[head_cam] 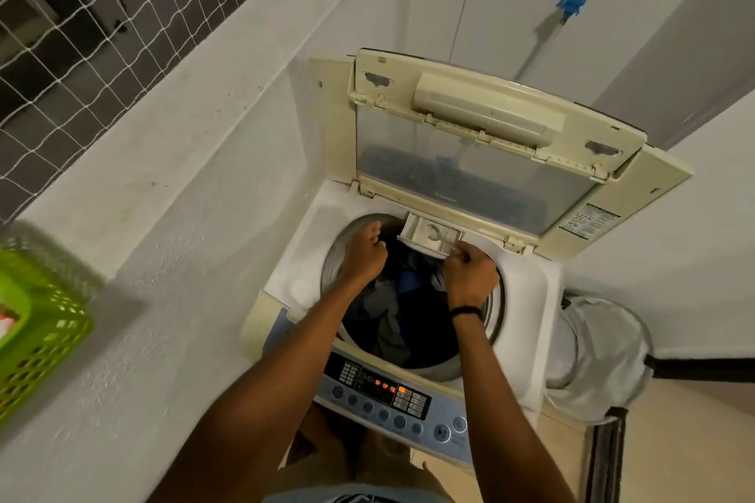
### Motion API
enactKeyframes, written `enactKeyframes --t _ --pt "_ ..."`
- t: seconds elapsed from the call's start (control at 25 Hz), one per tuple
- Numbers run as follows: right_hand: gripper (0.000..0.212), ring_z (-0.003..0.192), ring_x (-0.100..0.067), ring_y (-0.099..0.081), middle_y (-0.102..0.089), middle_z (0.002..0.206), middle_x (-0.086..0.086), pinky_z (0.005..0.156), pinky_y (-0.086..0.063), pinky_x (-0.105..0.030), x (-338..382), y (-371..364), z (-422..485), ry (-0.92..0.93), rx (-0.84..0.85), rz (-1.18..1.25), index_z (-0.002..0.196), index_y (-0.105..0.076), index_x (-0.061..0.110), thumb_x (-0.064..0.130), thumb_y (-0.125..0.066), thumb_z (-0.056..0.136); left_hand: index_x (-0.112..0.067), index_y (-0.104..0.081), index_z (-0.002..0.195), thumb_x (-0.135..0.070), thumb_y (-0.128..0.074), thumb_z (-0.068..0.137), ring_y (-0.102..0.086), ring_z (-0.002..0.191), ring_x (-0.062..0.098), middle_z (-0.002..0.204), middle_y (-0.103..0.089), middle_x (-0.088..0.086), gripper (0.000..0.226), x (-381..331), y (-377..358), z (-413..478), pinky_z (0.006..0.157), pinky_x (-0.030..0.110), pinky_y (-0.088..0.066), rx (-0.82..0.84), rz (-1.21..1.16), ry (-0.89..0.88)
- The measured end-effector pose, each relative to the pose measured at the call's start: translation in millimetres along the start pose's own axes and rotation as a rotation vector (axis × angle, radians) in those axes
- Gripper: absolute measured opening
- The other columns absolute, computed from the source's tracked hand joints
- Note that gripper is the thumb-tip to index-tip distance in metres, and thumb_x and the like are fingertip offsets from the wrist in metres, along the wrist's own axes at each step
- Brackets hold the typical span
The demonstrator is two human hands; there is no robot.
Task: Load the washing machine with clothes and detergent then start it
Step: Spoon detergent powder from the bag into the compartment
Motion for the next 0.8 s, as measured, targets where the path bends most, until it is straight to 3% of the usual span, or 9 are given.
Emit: enactKeyframes --t 0.08,0.2,0.28,0.4,0.52,0.64,0.8 --pt "0.023 0.09 -0.029 -0.07 -0.075 0.095 -0.013 0.082 -0.052 -0.027 1.3 -2.7 -2.4 -0.109 0.062 0.178 0.1 -0.075 0.01 0.003 -0.062 0.082 -0.007 -0.051 0.139 -0.001 -0.048 0.096 -0.052 0.13 0.022 0.14 -0.056 0.007 0.044 -12.2 24.4 -14.3 0.09 0.01 -0.034 -0.094 -0.027 -0.072" --pt "0.018 0.094 -0.033 -0.071 -0.074 0.093 -0.016 0.089 -0.057 -0.039 22.7 -13.2 -18.3 -0.303 0.216 0.633 0.083 -0.076 0.01 -0.003 -0.063 0.081 -0.014 -0.057 0.131 -0.003 -0.05 0.093 -0.059 0.118 0.014 0.129 -0.064 0.002 0.04 -28.1 65.6 -39.5 0.088 0.01 -0.039 -0.202 -0.051 -0.18" --pt "0.014 0.1 -0.037 -0.069 -0.072 0.096 -0.018 0.091 -0.057 -0.042 45.1 -21.5 -30.5 -0.366 0.317 0.805 0.086 -0.073 0.003 -0.005 -0.064 0.08 -0.012 -0.06 0.127 -0.004 -0.052 0.093 -0.062 0.109 0.009 0.123 -0.066 0.0 0.036 -38.0 98.3 -61.3 0.088 0.008 -0.045 -0.284 -0.113 -0.243" --pt "0.025 0.105 -0.037 -0.067 -0.071 0.1 -0.019 0.089 -0.057 -0.039 93.4 -34.3 -57.9 -0.339 0.502 0.861 0.1 -0.066 -0.007 -0.001 -0.067 0.076 -0.011 -0.064 0.121 -0.007 -0.058 0.093 -0.065 0.102 0.007 0.116 -0.069 -0.003 0.029 -47.5 157.1 -100.7 0.09 0.014 -0.049 -0.421 -0.21 -0.325" --pt "0.012 0.096 -0.034 -0.071 -0.075 0.086 -0.013 0.081 -0.059 -0.031 149.0 -42.5 -97.2 -0.308 0.682 0.904 0.09 -0.069 -0.003 -0.005 -0.062 0.081 -0.01 -0.066 0.119 -0.005 -0.059 0.093 -0.067 0.103 0.008 0.113 -0.071 -0.001 0.026 -55.8 218.8 -149.6 0.091 0.018 -0.051 -0.528 -0.289 -0.439" --pt "0.015 0.091 -0.032 -0.073 -0.074 0.082 -0.016 0.078 -0.06 -0.028 214.6 -57.6 -155.1 -0.232 0.906 0.82 0.092 -0.068 -0.007 -0.006 -0.056 0.083 -0.008 -0.065 0.113 0.0 -0.058 0.094 -0.068 0.102 0.013 0.109 -0.071 0.005 0.022 -55.0 288.8 -218.4 0.092 0.023 -0.053 -0.662 -0.402 -0.528" --pt "0.018 0.084 -0.03 -0.074 -0.075 0.078 -0.017 0.073 -0.06 -0.025 286.8 -70.6 -229.4 -0.083 1.158 0.704 0.092 -0.068 -0.006 -0.01 -0.052 0.086 -0.007 -0.068 0.107 0.001 -0.061 0.094 -0.07 0.101 0.019 0.106 -0.073 0.01 0.017 -24.8 360.5 -297.2 0.093 0.032 -0.055 -0.823 -0.463 -0.489"
Point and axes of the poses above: each hand's wrist, its own z-axis towards the middle knuckle, its own y-axis out of the back of the hand, x = y × z, the point moved 7 cm from there along z, towards the middle knuckle
